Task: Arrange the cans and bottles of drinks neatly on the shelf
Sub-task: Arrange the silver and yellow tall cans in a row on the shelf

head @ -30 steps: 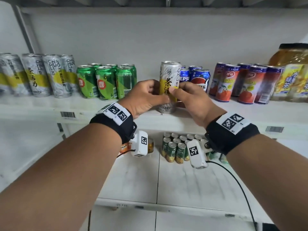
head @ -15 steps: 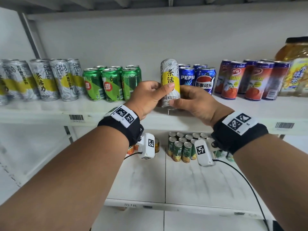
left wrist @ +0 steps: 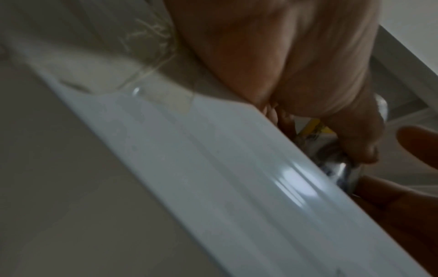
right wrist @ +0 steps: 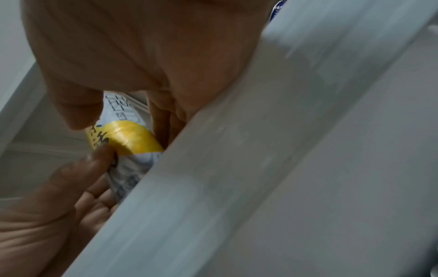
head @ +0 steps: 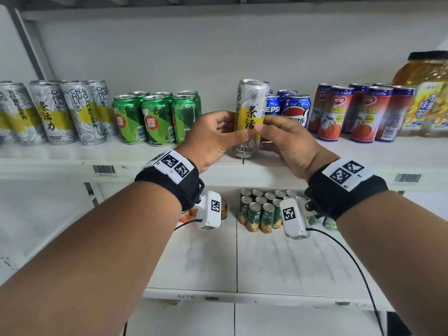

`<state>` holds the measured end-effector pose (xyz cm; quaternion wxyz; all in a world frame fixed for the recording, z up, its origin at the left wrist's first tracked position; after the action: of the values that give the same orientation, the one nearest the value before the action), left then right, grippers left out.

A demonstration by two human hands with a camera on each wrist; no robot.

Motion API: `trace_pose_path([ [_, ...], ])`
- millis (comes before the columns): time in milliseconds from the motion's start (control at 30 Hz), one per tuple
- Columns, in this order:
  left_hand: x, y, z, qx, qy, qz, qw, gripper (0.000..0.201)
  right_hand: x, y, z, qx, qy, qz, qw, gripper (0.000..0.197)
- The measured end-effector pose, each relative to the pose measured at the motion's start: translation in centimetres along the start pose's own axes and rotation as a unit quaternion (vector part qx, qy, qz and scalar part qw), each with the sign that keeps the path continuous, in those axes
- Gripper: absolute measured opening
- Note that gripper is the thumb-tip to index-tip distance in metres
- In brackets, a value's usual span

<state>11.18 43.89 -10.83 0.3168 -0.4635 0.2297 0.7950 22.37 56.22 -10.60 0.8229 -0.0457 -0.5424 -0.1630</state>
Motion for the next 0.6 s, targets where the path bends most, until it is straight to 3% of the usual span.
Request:
trace_pose_path([
  [67, -0.5, 0.0, -0.2, -0.003, -0.026, 0.043, 0.999, 0.057, 0.3, 0.0, -0.1, -0.013, 0.014, -0.007, 1.0, 0.013],
  [233, -1.2, -0.3, -0.4, -0.016, -0.057, 0.102, 0.993, 0.054, 1.0, -0.4, -0.5, 0.005, 0.046, -0.018, 0.999, 0.032],
  [600, -1.3, -1.4, -0.5, 0.001, -0.054, 0.152, 0.987, 0.069, 1.3, -0.5, -0.7, 0.027, 0.068, -0.071, 0.995, 0.068],
])
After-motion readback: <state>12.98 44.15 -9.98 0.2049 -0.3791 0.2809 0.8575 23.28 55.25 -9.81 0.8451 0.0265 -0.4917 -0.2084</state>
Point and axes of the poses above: each hand's wrist, its own z-axis towards the middle knuckle, its own y-axis out of the back of the hand, x = y × z, the point moved 9 cm from there along z, towards the middle knuckle, and after that the axes turned 2 degrees about -z, right-handed, at the moved point
